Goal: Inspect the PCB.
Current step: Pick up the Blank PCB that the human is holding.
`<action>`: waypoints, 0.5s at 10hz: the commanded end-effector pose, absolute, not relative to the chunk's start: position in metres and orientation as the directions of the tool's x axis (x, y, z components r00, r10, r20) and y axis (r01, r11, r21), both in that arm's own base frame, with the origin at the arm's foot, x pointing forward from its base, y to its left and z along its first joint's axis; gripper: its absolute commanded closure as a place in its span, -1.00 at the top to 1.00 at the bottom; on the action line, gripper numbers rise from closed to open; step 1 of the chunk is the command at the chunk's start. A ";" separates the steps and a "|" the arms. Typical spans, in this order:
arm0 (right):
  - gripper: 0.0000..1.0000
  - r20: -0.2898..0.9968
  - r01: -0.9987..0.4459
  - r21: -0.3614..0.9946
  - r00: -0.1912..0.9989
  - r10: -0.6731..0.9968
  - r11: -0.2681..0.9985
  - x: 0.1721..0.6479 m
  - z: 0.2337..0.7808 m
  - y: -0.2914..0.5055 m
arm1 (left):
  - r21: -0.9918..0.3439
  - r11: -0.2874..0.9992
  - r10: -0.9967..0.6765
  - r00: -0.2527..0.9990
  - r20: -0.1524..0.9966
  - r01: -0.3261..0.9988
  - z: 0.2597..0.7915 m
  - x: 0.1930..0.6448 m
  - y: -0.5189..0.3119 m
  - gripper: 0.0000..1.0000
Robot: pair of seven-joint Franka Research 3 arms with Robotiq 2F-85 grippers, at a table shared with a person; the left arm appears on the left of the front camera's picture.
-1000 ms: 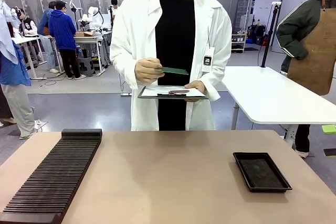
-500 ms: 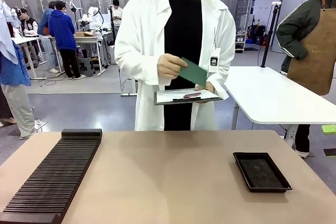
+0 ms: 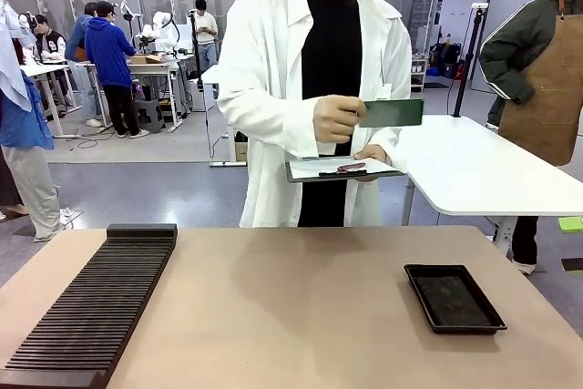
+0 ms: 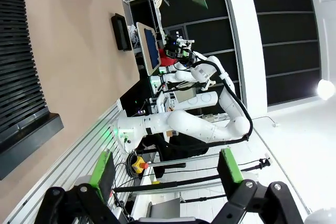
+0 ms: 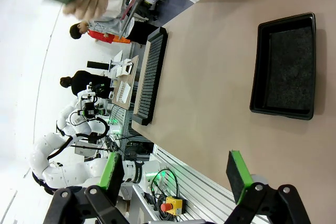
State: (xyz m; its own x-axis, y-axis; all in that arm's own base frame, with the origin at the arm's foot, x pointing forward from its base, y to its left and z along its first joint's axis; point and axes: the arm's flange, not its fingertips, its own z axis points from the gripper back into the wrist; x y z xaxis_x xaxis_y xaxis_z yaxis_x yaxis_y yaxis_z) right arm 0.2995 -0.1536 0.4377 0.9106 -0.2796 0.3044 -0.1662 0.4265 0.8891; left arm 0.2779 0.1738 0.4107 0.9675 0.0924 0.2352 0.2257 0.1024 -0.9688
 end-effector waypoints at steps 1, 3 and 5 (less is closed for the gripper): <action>1.00 0.312 -0.178 0.890 0.909 -0.277 0.420 0.299 0.439 -0.154 | -0.970 0.114 0.090 0.970 0.226 0.216 0.416 0.278 0.173 1.00; 1.00 0.312 -0.178 0.890 0.909 -0.277 0.420 0.299 0.439 -0.154 | -0.970 0.114 0.090 0.970 0.226 0.216 0.416 0.278 0.173 1.00; 1.00 0.312 -0.178 0.890 0.909 -0.277 0.420 0.299 0.439 -0.154 | -0.970 0.114 0.090 0.970 0.226 0.216 0.416 0.278 0.173 1.00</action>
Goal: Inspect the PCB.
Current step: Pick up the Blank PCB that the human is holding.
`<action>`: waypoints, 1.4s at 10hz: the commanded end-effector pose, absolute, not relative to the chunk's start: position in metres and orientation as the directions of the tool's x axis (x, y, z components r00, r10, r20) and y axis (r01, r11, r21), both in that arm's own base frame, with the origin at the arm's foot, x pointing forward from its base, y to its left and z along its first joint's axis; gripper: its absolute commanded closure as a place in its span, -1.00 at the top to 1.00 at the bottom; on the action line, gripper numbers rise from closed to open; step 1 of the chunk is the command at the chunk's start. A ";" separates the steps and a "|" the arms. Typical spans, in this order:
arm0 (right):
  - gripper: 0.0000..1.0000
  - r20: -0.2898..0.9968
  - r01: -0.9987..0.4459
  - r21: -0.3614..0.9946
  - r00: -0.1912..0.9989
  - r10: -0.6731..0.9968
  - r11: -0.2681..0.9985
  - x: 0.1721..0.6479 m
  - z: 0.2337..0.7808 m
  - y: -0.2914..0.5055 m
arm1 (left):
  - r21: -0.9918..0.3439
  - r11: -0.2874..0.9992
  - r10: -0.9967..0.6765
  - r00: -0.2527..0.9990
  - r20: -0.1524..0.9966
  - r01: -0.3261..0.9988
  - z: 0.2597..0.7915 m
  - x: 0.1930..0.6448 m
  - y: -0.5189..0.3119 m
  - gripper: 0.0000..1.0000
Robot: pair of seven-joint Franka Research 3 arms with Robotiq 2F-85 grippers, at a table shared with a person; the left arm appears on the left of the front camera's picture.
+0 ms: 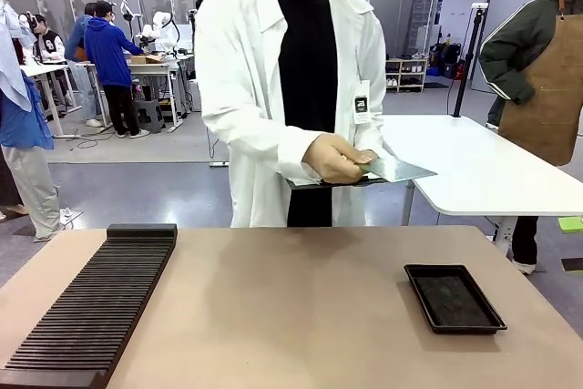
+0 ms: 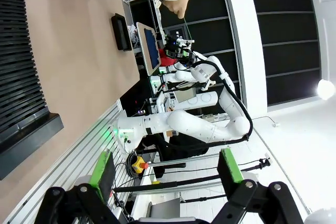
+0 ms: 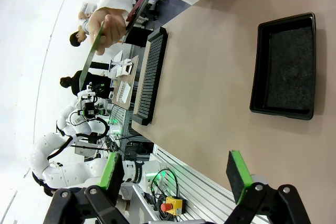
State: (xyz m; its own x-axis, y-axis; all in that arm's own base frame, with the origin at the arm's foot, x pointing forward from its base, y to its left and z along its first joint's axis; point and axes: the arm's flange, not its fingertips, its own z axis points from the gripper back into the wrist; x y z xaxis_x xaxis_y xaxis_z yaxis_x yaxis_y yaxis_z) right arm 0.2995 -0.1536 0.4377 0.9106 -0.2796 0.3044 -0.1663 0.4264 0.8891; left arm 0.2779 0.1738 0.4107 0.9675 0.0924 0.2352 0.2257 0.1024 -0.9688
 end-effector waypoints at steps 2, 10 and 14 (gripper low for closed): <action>1.00 0.312 -0.178 0.890 0.909 -0.277 0.420 0.299 0.439 -0.154 | -0.970 0.114 0.090 0.970 0.226 0.216 0.416 0.278 0.173 1.00; 1.00 -0.040 0.106 0.965 0.964 -0.264 0.240 0.352 0.469 -0.112 | -0.970 0.114 0.090 0.970 0.226 0.216 0.416 0.278 0.173 1.00; 1.00 -0.180 0.217 0.968 0.951 -0.251 0.129 0.388 0.502 -0.063 | -0.970 0.114 0.090 0.970 0.226 0.216 0.416 0.278 0.173 1.00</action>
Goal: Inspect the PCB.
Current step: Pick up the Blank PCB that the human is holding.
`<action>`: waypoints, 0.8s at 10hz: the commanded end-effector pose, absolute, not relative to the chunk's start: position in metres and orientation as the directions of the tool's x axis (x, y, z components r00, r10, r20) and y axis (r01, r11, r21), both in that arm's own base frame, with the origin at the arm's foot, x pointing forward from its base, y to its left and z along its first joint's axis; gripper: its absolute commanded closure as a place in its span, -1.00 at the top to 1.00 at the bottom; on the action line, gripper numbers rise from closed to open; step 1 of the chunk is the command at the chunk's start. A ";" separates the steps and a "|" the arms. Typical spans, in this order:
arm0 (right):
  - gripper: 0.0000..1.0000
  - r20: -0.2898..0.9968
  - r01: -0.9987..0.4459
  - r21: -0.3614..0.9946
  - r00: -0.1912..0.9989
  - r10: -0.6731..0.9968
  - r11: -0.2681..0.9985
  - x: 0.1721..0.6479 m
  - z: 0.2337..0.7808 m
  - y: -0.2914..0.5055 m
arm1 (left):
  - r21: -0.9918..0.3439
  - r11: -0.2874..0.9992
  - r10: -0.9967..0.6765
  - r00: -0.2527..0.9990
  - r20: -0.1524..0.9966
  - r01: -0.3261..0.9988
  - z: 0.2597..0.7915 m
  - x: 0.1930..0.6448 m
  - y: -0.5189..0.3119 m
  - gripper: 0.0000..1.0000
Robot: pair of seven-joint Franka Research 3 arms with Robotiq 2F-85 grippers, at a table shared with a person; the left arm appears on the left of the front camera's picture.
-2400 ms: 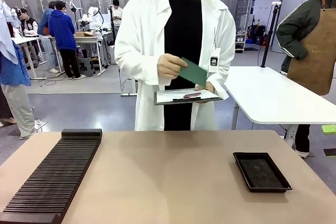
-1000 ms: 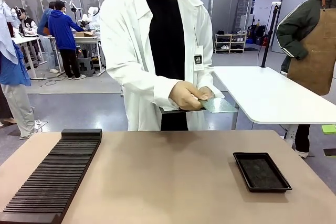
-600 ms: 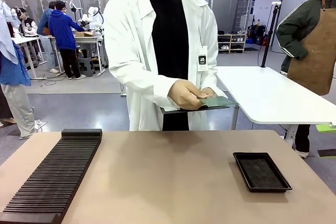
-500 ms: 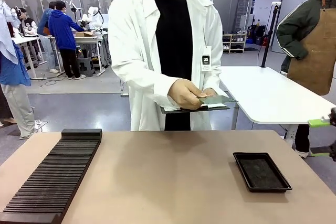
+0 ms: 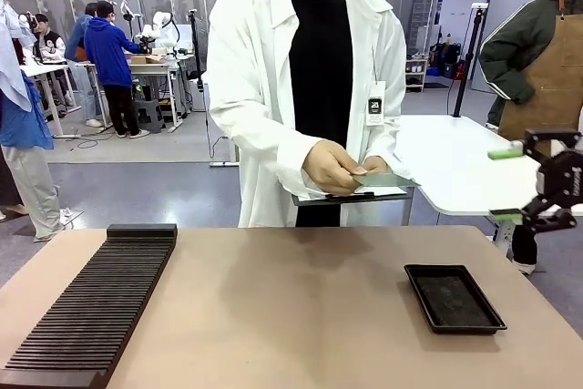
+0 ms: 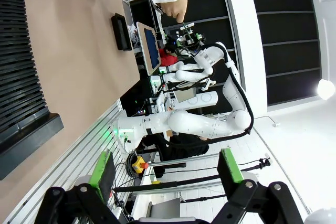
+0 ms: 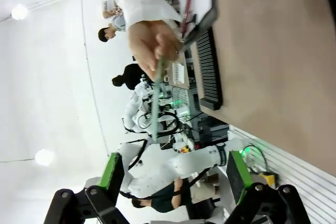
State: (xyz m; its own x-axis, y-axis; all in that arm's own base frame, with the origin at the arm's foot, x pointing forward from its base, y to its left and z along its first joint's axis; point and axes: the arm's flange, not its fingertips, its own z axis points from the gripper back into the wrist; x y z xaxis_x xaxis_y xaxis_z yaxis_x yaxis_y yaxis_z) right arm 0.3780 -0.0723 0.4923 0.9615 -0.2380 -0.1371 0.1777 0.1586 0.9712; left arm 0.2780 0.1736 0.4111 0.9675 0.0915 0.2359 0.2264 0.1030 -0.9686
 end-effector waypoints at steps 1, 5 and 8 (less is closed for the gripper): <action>1.00 -0.181 0.217 0.967 0.955 -0.237 0.135 0.396 0.507 -0.047 | -0.970 0.114 0.090 0.970 0.226 0.216 0.416 0.278 0.173 1.00; 1.00 -0.225 0.241 0.966 0.963 -0.149 0.095 0.418 0.500 0.005 | -0.970 0.114 0.090 0.970 0.226 0.216 0.416 0.278 0.173 1.00; 1.00 -0.263 0.271 0.958 0.960 -0.096 0.090 0.426 0.486 0.034 | -0.970 0.114 0.090 0.970 0.226 0.216 0.416 0.278 0.173 1.00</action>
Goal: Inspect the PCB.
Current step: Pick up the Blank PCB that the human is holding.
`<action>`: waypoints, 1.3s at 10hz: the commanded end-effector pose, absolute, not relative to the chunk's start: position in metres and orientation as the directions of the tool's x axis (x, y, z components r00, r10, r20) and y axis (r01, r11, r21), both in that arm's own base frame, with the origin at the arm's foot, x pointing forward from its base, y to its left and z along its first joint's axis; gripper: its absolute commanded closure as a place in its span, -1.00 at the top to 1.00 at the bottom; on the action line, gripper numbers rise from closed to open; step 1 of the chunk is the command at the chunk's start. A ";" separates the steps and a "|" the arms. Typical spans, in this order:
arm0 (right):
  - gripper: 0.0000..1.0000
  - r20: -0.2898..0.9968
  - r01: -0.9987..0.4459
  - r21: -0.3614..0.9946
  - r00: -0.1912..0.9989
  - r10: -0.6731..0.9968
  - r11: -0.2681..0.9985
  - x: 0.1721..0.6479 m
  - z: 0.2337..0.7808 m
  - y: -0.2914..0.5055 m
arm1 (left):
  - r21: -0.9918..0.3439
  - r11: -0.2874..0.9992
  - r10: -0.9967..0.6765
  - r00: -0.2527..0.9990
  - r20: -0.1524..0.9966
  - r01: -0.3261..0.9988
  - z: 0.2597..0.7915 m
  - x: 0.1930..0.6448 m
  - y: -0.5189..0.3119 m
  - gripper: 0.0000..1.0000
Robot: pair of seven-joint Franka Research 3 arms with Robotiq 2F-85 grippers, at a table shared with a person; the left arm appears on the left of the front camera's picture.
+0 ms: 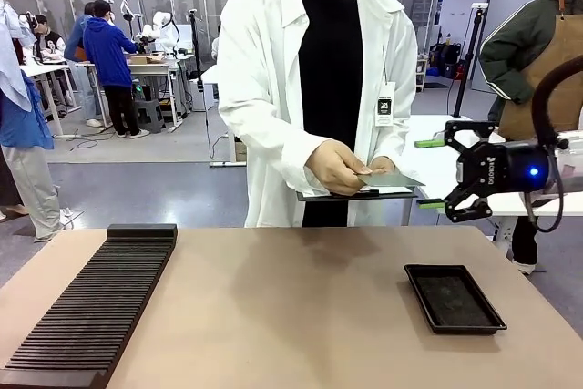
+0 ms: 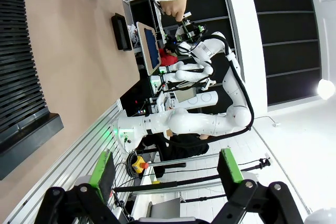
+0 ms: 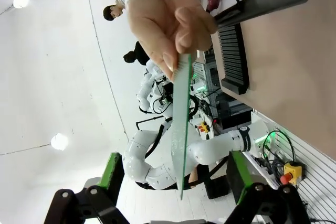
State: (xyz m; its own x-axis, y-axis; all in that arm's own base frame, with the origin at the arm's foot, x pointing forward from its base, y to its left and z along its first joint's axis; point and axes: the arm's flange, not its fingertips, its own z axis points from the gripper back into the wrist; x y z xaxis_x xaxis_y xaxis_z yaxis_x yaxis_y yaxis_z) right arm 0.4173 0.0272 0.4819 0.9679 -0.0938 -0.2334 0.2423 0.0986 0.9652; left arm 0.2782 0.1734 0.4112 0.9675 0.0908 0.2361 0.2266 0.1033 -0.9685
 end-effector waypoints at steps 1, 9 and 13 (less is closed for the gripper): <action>1.00 -0.267 0.272 0.960 0.961 -0.077 0.066 0.426 0.483 0.041 | -0.970 0.114 0.090 0.970 0.226 0.216 0.416 0.278 0.173 1.00; -0.72 -0.174 0.174 0.985 0.985 -0.020 0.015 0.421 0.458 0.068 | -0.970 0.114 0.090 0.970 0.226 0.216 0.416 0.278 0.173 1.00; -0.63 -0.174 0.174 0.985 0.985 -0.014 -0.005 0.422 0.457 0.073 | -0.970 0.114 0.090 0.970 0.226 0.216 0.416 0.278 0.173 1.00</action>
